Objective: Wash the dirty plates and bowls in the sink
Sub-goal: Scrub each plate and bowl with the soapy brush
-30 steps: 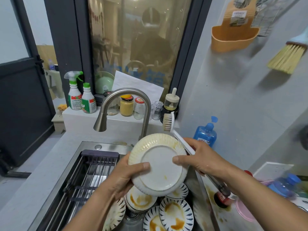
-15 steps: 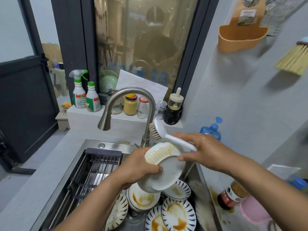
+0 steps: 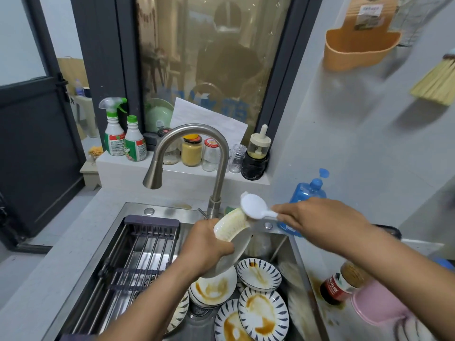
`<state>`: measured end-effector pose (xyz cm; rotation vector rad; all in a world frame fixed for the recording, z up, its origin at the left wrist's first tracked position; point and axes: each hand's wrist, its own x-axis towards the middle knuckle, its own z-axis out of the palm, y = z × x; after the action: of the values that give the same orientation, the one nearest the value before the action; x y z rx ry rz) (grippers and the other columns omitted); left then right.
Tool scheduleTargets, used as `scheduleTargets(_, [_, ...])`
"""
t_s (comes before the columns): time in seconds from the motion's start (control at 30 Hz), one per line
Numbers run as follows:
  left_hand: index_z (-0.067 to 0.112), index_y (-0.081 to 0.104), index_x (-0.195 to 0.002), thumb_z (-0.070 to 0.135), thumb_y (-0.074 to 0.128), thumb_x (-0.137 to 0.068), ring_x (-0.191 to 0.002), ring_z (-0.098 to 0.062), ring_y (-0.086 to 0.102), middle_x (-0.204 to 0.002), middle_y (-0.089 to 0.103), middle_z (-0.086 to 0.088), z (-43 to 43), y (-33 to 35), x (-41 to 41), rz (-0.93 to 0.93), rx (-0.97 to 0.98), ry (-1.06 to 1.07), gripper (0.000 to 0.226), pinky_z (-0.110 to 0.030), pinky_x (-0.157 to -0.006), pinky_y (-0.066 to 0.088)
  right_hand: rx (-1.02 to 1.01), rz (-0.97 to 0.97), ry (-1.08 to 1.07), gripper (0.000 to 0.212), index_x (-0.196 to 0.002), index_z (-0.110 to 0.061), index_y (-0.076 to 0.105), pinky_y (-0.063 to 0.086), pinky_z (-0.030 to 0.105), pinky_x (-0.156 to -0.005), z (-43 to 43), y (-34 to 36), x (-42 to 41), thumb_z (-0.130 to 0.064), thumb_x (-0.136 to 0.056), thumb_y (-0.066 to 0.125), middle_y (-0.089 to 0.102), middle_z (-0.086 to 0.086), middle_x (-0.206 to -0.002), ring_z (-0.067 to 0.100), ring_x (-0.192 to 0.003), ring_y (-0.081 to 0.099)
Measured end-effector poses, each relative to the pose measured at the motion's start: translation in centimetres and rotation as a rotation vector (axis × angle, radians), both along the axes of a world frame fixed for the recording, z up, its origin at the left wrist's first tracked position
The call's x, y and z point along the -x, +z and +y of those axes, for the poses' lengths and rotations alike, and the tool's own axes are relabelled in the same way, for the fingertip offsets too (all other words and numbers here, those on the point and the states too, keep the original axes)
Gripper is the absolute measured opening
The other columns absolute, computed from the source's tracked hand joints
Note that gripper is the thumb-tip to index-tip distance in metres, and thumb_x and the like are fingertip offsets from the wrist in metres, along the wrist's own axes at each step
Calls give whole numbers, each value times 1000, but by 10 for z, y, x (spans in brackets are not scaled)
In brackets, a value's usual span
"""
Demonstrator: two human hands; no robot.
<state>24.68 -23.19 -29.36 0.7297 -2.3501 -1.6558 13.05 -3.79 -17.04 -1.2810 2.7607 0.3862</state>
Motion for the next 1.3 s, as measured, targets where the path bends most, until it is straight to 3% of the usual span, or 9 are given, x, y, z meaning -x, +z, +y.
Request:
scheduleTargets(0.17, [21, 71, -90, 7, 77, -71, -65, -10, 64, -78, 73, 1, -3, -2, 2, 20, -28, -25, 24, -17, -53, 45, 127, -117, 61, 34, -137, -62, 42, 43, 27, -58, 0, -2, -3, -56, -106, 30, 52, -12, -72, 3, -65, 49])
scheduleTargets(0.33, [22, 71, -96, 1, 80, -73, -74, -13, 66, -81, 71, 6, -9, -11, 2, 106, -174, 27, 32, -16, -57, 47, 136, -73, 118, 37, -140, -64, 34, 41, 32, -56, -10, -12, -7, -61, -104, 27, 48, -11, -73, 14, -73, 56])
scheduleTargets(0.43, [15, 71, -104, -3, 82, -73, -89, -27, 74, -96, 77, -8, -17, -12, -1, 190, -433, 154, 37, -40, -76, 64, 217, -185, -11, 33, -135, -62, 46, 45, 28, -62, 8, -19, 23, -56, -105, 33, 59, -16, -82, 4, -71, 55])
scheduleTargets(0.5, [8, 69, -107, -8, 80, -75, -94, -36, 74, -100, 77, -15, -18, -12, -1, 243, -580, 207, 37, -52, -85, 62, 262, -265, -62, 34, -135, -60, 49, 43, 22, -67, 17, -26, 32, -53, -106, 35, 63, -21, -93, 0, -78, 56])
scheduleTargets(0.63, [6, 68, -110, -9, 78, -75, -97, -38, 73, -101, 77, -17, -18, -16, 1, 246, -665, 205, 39, -52, -85, 61, 305, -275, -68, 36, -138, -56, 50, 47, 24, -72, 18, -32, 28, -52, -105, 35, 62, -24, -92, 1, -81, 58])
scheduleTargets(0.83, [13, 72, -104, -3, 85, -67, -89, -30, 75, -93, 79, -8, -11, -23, 0, 210, -534, 62, 42, -42, -78, 62, 193, -136, 51, 35, -138, -63, 41, 32, 25, -53, 2, -11, 14, -54, -106, 31, 50, -16, -68, 1, -61, 45])
scheduleTargets(0.97, [2, 68, -114, 5, 81, -57, -99, -38, 73, -106, 76, -21, -21, -24, -1, 330, -785, 136, 59, -42, -74, 61, 219, -233, -46, 34, -137, -61, 46, 43, 25, -64, 24, -19, 36, -53, -106, 34, 64, -19, -89, 3, -73, 54])
scheduleTargets(1.13, [3, 61, -127, -3, 75, -68, -103, -34, 73, -116, 73, -23, -24, -22, 6, 435, -1167, 237, 61, -47, -75, 62, 347, -331, -68, 26, -116, -79, 41, 51, 27, -91, 38, -43, 30, -58, -102, 36, 67, -22, -114, 3, -100, 61])
scheduleTargets(1.3, [4, 57, -132, 3, 62, -88, -116, -42, 64, -122, 70, -23, -10, -27, 11, 399, -1402, 343, 45, -67, -94, 49, 257, -207, -53, 35, -131, -81, 25, 53, 35, -89, 33, -44, -3, -70, -97, 20, 64, -16, -123, 14, -114, 60])
